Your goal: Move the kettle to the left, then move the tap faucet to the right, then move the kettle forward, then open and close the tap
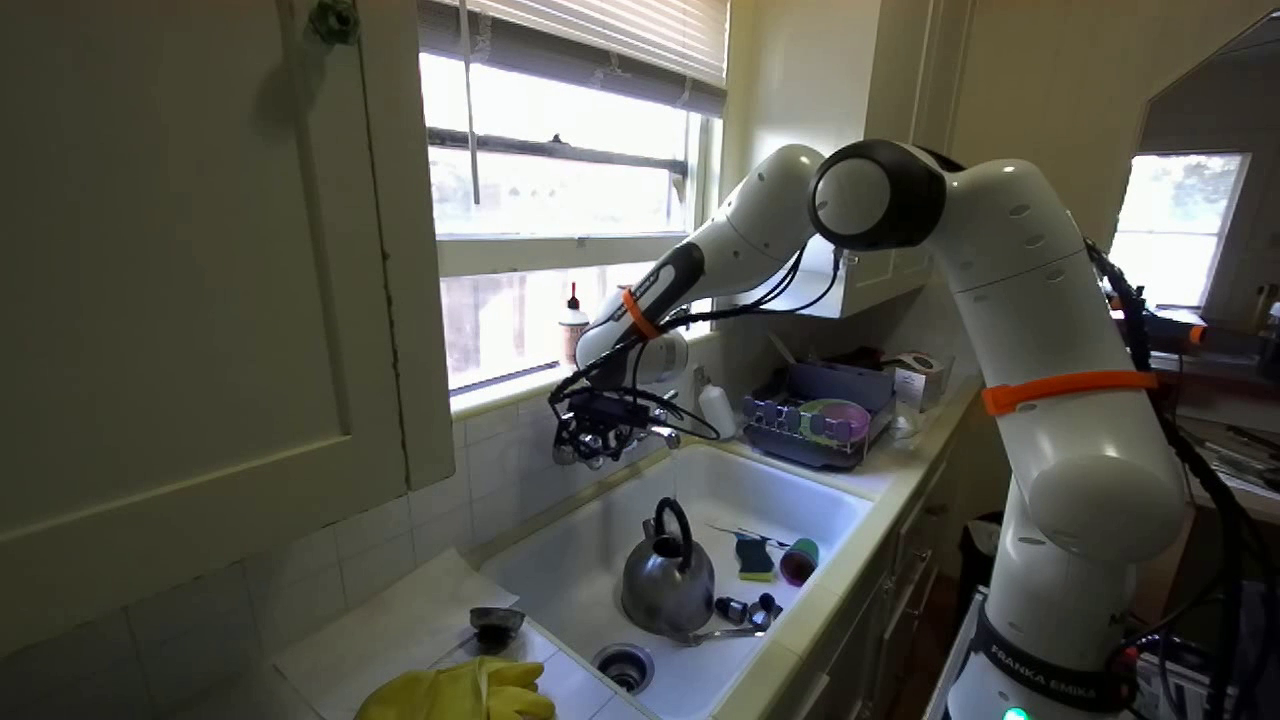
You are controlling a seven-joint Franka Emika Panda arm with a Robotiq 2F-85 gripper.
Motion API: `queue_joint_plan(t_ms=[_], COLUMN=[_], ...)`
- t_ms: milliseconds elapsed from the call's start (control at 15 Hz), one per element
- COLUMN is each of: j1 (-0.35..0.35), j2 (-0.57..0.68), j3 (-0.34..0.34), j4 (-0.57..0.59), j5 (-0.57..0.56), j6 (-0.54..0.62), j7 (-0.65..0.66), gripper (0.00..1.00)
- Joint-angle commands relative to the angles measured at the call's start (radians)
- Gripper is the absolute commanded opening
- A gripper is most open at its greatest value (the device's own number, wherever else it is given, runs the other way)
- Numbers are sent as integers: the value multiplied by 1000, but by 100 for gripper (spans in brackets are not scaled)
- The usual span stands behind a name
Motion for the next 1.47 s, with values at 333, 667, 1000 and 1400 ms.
queue_joint_plan(t_ms=[333,667,1000,1400], j1=[-1,2,-1,-4], j2=[-36,-35,-36,-18], j3=[1,-2,4,25], j4=[-37,-38,-30,20], j5=[-2,-9,0,21], j6=[8,7,2,5], j7=[-1,-1,-1,0], gripper=[0,0,0,0])
